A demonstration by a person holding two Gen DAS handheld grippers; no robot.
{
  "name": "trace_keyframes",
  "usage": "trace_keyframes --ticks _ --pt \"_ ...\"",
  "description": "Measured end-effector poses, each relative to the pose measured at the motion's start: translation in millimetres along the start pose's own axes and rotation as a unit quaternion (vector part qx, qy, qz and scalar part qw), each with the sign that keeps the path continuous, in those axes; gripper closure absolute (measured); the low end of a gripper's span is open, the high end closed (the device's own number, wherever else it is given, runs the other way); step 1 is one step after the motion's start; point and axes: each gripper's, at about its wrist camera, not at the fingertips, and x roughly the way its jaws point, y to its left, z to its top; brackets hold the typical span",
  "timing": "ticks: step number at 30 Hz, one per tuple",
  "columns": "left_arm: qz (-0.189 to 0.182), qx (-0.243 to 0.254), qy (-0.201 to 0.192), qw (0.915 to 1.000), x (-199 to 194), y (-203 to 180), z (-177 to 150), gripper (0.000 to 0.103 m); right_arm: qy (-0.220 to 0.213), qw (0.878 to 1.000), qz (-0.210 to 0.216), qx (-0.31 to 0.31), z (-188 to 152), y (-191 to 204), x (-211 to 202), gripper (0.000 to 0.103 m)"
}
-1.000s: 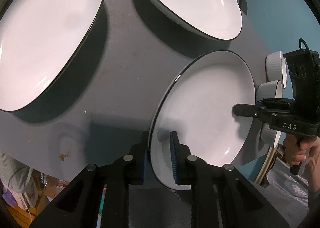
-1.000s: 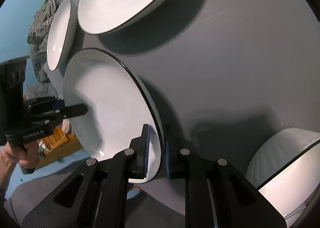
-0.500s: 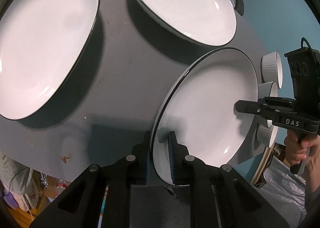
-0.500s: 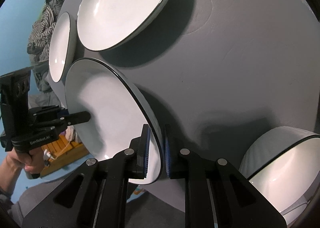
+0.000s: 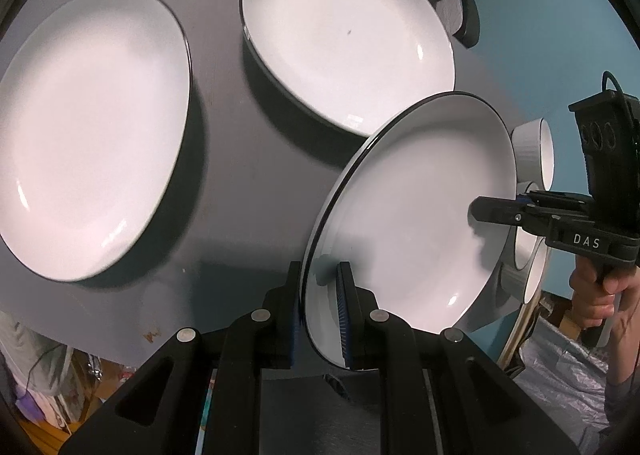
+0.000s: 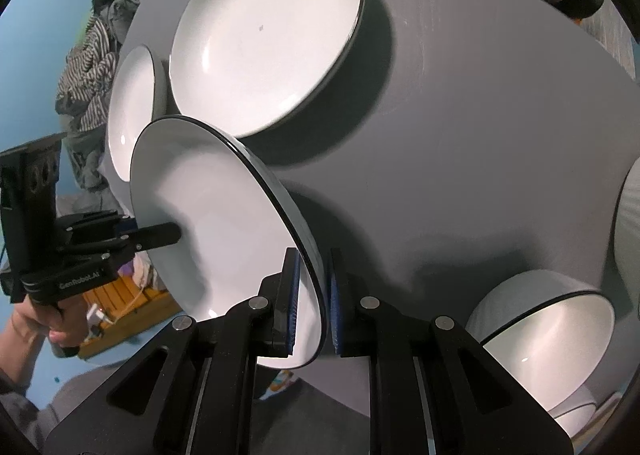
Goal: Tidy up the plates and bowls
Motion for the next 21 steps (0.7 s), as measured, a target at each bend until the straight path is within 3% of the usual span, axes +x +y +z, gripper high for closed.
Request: trace_keyframes --ticks 21 --pt "0.022 0.005 -0.008 0.9997 -33.2 8.5 80.4 0.088 -0.019 1.0 0.002 -0.002 52.0 -3.3 -25.3 0.089"
